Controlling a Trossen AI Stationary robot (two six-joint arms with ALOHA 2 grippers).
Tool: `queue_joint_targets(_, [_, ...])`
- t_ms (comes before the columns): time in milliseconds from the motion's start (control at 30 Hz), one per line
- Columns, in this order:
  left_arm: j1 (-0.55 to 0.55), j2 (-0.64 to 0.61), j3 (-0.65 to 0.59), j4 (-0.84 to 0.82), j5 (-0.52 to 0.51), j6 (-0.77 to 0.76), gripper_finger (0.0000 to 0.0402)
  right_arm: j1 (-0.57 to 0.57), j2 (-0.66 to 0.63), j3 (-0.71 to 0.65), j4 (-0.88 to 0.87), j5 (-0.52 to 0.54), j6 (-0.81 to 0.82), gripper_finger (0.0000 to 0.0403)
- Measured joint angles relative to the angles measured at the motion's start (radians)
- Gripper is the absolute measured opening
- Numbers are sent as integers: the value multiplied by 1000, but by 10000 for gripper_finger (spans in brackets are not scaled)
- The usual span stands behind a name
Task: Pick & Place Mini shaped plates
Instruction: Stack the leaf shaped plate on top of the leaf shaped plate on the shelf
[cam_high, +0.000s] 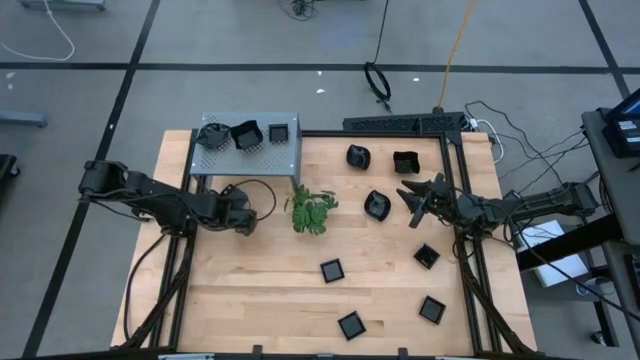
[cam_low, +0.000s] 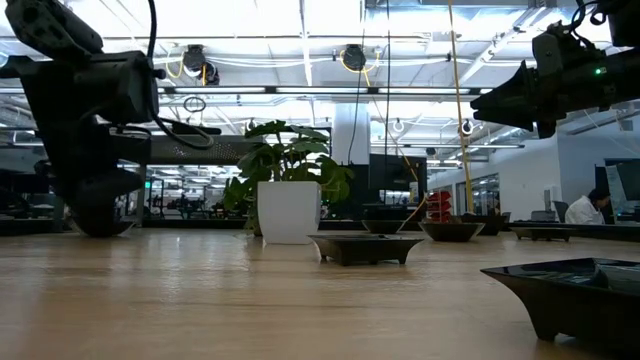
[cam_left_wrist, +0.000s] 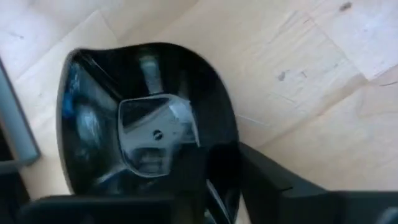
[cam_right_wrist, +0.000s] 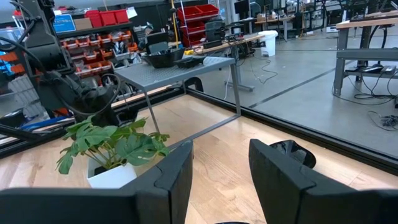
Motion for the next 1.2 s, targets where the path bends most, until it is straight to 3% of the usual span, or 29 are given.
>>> queue_joint_targets(133, [1, 1, 19, -4, 38, -3, 12, 0, 0, 0, 0, 0, 0, 145])
queue_joint_targets(500, [-38, 3, 222, -64, 248, 135, 8, 0, 0, 0, 0, 0, 0, 146])
queue_joint_targets(967, [-46, 2, 500, -312, 347, 370, 11, 0, 0, 0, 0, 0, 0, 144])
queue_joint_targets(1200, [-13, -70, 669, -434, 355, 454, 15, 0, 0, 0, 0, 0, 0, 145])
